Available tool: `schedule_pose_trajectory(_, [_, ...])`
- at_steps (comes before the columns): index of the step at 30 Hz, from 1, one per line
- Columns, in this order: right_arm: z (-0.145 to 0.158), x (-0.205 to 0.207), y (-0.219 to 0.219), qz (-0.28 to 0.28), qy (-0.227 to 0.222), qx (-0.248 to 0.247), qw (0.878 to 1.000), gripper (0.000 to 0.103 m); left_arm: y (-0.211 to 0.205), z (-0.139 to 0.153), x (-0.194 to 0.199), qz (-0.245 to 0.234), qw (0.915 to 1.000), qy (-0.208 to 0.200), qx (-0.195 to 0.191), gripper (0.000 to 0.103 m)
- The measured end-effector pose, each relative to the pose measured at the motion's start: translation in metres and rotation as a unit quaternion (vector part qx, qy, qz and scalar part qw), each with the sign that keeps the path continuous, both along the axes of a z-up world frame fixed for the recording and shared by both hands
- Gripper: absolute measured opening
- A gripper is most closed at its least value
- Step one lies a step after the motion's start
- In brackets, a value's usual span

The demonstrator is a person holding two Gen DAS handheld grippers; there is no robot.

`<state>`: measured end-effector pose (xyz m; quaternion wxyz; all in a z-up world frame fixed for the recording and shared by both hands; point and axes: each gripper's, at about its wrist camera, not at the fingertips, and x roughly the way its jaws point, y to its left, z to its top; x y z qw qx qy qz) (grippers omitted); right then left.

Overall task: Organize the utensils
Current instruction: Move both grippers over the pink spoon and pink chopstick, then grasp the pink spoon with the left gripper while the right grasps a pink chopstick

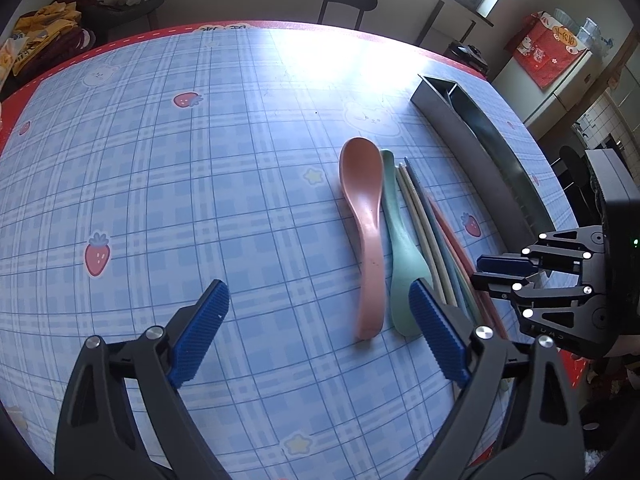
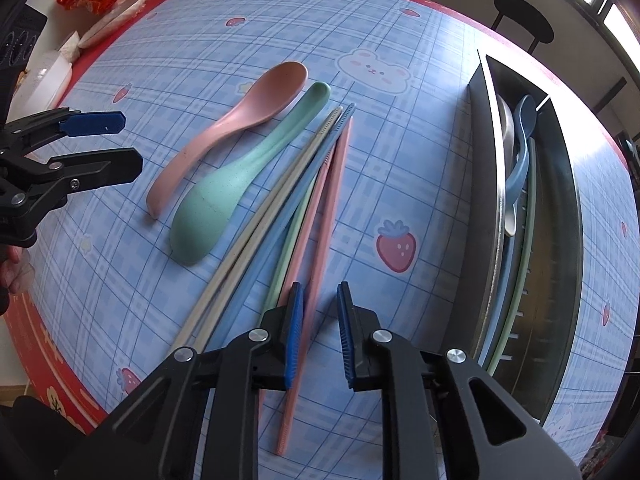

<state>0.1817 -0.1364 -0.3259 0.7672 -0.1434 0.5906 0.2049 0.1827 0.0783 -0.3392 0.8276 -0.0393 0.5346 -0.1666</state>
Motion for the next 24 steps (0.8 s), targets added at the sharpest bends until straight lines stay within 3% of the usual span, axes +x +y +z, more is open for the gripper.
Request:
schedule_pose_trajectory(17, [0.002,-0.022,-0.008,0.005,-0.024,0.016,1.0,0.018,-0.025,-0.009,0.006,-0.024,0.9987,0.022,-0.041,0.055])
schedule_pose_trajectory(21, [0.002,-0.027,-0.003,0.007,-0.028,0.008,1.0,0.017,-0.031,-0.014,0.009,-0.033,0.9975,0.029,-0.055,0.041])
schedule_pose_trajectory(24, [0.004,-0.03,-0.001,0.006,-0.028,0.01,1.0,0.017,-0.033,-0.018,0.017,-0.026,0.9968,0.034,-0.067,0.039])
